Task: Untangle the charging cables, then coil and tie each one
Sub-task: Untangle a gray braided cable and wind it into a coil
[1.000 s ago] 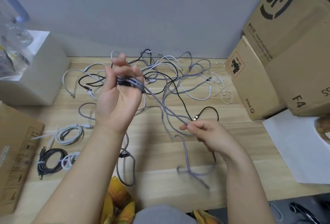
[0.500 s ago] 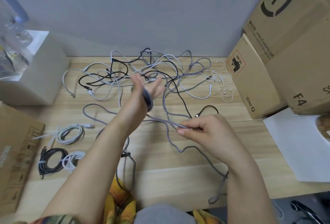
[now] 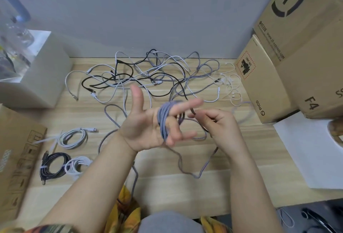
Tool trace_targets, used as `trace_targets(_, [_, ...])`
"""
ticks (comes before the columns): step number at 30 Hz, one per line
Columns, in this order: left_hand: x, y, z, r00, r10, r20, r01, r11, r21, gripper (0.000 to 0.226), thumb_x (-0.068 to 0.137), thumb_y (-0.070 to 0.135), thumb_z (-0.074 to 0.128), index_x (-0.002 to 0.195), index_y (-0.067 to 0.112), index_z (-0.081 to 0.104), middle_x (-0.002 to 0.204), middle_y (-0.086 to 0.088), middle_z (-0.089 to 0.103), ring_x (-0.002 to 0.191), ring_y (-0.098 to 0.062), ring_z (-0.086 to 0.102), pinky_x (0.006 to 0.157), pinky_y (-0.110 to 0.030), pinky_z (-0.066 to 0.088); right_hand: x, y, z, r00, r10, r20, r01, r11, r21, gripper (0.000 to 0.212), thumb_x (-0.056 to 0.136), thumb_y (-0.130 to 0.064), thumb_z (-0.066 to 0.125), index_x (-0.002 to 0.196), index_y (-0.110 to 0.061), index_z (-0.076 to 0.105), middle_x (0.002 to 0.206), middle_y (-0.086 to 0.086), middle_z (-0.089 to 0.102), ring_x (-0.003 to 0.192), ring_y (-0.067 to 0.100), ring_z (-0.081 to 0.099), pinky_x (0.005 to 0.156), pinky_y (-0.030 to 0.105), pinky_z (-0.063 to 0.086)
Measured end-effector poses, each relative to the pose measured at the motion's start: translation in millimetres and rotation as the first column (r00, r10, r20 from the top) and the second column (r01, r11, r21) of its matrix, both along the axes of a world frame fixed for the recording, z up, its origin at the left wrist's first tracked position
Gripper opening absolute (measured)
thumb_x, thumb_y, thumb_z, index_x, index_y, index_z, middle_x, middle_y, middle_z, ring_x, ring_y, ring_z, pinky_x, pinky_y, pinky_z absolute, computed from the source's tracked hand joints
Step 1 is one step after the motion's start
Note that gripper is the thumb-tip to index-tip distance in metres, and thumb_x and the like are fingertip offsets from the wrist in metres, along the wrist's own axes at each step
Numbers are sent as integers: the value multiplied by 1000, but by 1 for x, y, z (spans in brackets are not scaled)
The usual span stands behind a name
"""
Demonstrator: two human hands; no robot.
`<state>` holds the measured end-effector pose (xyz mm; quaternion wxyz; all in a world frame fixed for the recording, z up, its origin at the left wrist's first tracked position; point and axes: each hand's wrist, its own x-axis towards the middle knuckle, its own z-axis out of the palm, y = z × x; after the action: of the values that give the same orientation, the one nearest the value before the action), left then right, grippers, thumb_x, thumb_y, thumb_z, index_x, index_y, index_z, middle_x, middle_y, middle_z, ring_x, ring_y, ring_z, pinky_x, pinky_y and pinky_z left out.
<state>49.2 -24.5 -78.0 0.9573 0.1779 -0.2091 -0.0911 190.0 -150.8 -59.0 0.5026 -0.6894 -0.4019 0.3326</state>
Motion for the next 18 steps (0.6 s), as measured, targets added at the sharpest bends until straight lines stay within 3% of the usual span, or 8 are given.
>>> trace_targets(3, [9, -2, 1, 986, 168, -10, -160, 915, -370, 116, 69, 78, 39, 146, -1, 3, 118, -25, 62, 107, -35, 61, 117, -40, 15, -3, 0, -3, 996, 63, 65, -56, 992, -110, 15, 91, -22, 56, 87, -24, 70, 45, -23, 50, 47, -2, 47, 54, 10, 35])
trace_targets(7, [14, 3, 8, 855, 473, -215, -519, 789, -328, 100, 78, 73, 38, 145, 1, 24, 138, -14, 50, 122, -26, 54, 116, -33, 13, -9, -2, -11, 974, 174, 148, -117, 936, -331, 11, 91, -21, 59, 93, -27, 68, 55, -33, 54, 57, -10, 50, 59, 10, 36])
trace_targets(10, [19, 2, 10, 558, 696, -451, -768, 639, 35, 95, 78, 74, 30, 149, 12, 14, 134, -5, 56, 124, -21, 53, 106, -33, 38, -16, -5, -12, 935, 297, 195, -186, 877, -442, 4, 87, -25, 64, 85, -29, 64, 53, -15, 49, 55, 0, 42, 57, 20, 33])
trace_targets(12, [25, -1, 6, 379, 813, -442, -691, 566, 449, 93, 75, 78, 23, 148, 20, 20, 130, 1, 58, 125, -16, 51, 105, -32, 33, -20, -5, -10, 910, 338, 241, -192, 858, -477, 2, 85, -27, 65, 85, -26, 64, 54, -10, 41, 53, 4, 39, 53, 20, 30])
trace_targets(13, [27, -3, 3, 356, 859, -368, -536, 510, 673, 96, 68, 83, 26, 144, 24, 30, 134, 4, 54, 127, -11, 48, 107, -30, 28, -21, -3, -9, 894, 346, 285, -174, 854, -491, 3, 85, -27, 64, 85, -24, 65, 55, -9, 41, 53, 4, 39, 52, 22, 30])
trace_targets(14, [28, -5, 0, 390, 883, -261, -333, 400, 854, 101, 64, 87, 31, 143, 23, 36, 141, 4, 48, 128, -6, 43, 109, -26, 24, -22, -2, -8, 874, 351, 335, -148, 850, -506, 4, 85, -27, 63, 85, -24, 65, 56, -9, 41, 55, 5, 40, 54, 25, 31])
trace_targets(16, [24, -11, -6, 584, 810, -47, -32, 81, 996, 100, 77, 76, 38, 149, 10, 18, 147, 1, 38, 121, 9, 41, 104, -14, 27, -23, 1, -5, 820, 362, 444, -80, 839, -538, 8, 85, -27, 59, 88, -27, 66, 62, -8, 45, 64, 12, 46, 58, 28, 32])
trace_targets(18, [21, -18, -8, 737, 676, 21, 85, -123, 989, 92, 88, 53, 46, 147, -6, 6, 110, 1, 62, 86, 19, 50, 86, -8, 38, -24, 2, -2, 772, 348, 531, -6, 840, -542, 13, 84, -25, 56, 91, -28, 66, 69, -7, 51, 75, 18, 52, 61, 28, 34])
